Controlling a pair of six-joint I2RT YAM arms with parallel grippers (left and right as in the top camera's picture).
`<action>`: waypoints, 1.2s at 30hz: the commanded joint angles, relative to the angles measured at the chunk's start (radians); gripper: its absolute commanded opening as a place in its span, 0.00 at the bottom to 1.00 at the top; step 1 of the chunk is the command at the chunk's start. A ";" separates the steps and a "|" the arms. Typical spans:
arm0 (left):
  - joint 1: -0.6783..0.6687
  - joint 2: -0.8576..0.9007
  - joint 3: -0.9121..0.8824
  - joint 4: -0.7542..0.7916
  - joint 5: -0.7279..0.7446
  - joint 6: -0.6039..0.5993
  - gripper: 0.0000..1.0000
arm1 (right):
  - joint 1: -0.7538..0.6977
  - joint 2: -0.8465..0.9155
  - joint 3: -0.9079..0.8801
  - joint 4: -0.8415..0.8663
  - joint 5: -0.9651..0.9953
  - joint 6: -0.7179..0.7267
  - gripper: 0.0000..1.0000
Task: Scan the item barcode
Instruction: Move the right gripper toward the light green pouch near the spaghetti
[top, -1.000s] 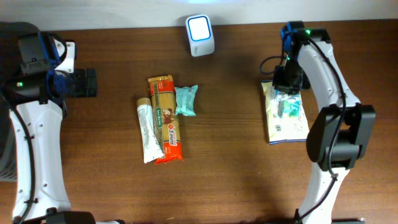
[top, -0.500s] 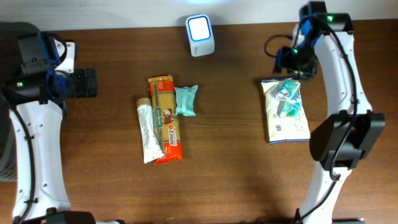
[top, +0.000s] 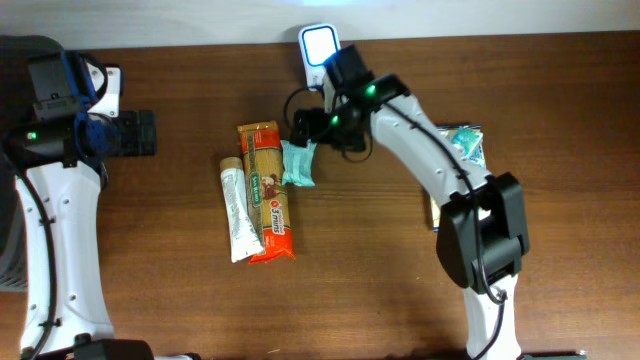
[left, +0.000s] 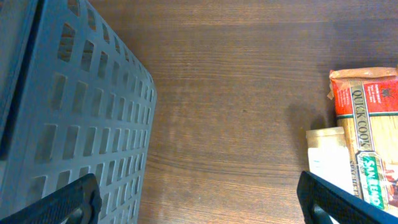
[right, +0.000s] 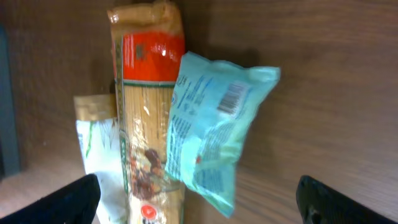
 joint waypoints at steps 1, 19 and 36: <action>0.005 -0.011 0.014 0.001 -0.003 0.013 0.99 | 0.062 -0.008 -0.100 0.105 -0.005 0.074 0.99; 0.005 -0.011 0.014 0.001 -0.003 0.013 0.99 | 0.099 0.057 -0.188 0.143 0.069 0.175 0.75; 0.005 -0.011 0.014 0.001 -0.003 0.013 0.99 | 0.130 0.075 -0.188 0.133 0.090 0.175 0.69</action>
